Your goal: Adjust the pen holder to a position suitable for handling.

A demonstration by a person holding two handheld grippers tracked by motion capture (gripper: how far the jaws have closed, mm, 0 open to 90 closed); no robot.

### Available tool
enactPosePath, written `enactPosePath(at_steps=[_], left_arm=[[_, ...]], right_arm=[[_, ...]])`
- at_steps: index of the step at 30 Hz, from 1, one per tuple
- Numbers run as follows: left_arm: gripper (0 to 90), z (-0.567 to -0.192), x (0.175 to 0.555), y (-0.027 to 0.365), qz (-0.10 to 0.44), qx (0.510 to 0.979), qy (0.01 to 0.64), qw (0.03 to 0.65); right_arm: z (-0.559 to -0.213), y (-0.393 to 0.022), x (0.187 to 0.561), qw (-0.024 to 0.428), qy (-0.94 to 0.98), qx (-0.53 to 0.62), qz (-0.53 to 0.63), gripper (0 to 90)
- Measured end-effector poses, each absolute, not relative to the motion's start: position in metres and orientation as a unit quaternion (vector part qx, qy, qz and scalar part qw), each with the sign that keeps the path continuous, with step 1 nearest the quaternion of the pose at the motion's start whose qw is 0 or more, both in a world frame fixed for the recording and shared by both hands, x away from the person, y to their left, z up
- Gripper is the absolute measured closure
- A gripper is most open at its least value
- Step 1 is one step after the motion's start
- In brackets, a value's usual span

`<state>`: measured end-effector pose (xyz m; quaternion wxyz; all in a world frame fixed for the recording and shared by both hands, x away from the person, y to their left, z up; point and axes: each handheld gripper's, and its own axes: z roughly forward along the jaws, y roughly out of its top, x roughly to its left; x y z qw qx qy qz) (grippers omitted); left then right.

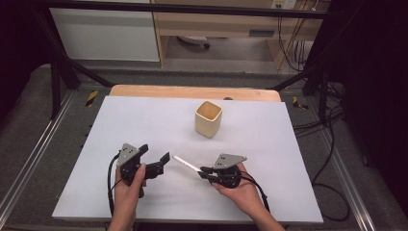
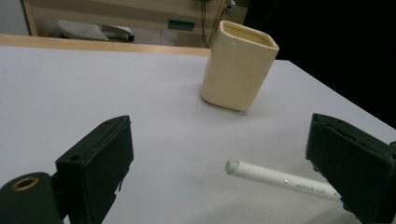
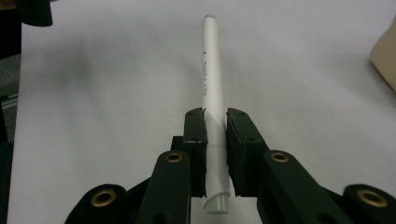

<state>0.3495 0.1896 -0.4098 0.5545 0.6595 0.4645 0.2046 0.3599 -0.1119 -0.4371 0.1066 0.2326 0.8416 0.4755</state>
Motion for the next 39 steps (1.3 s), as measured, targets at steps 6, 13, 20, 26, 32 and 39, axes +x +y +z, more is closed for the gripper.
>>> enactPosePath(at_steps=[6,13,20,26,32,39], left_arm=[[6.0,-0.410,0.349,0.187,0.186,0.660,0.463,0.561],[5.4,-0.411,0.348,0.183,0.176,0.661,0.456,0.569],[5.4,-0.412,0.347,0.180,0.143,0.649,0.454,0.593],[5.4,-0.413,0.349,0.181,0.127,0.639,0.458,0.604],[5.7,-0.415,0.350,0.178,0.117,0.639,0.456,0.608],[6.1,-0.416,0.348,0.172,0.104,0.642,0.453,0.610]], right_arm=[[-0.435,-0.114,0.359,0.113,0.834,0.237,0.485,78.7],[-0.433,-0.115,0.357,0.123,0.823,0.241,0.500,78.6],[-0.428,-0.116,0.355,0.136,0.804,0.236,0.528,78.6],[-0.423,-0.119,0.353,0.150,0.793,0.235,0.542,78.6],[-0.420,-0.120,0.351,0.158,0.785,0.234,0.552,78.6],[-0.420,-0.117,0.349,0.161,0.780,0.233,0.558,78.6]])
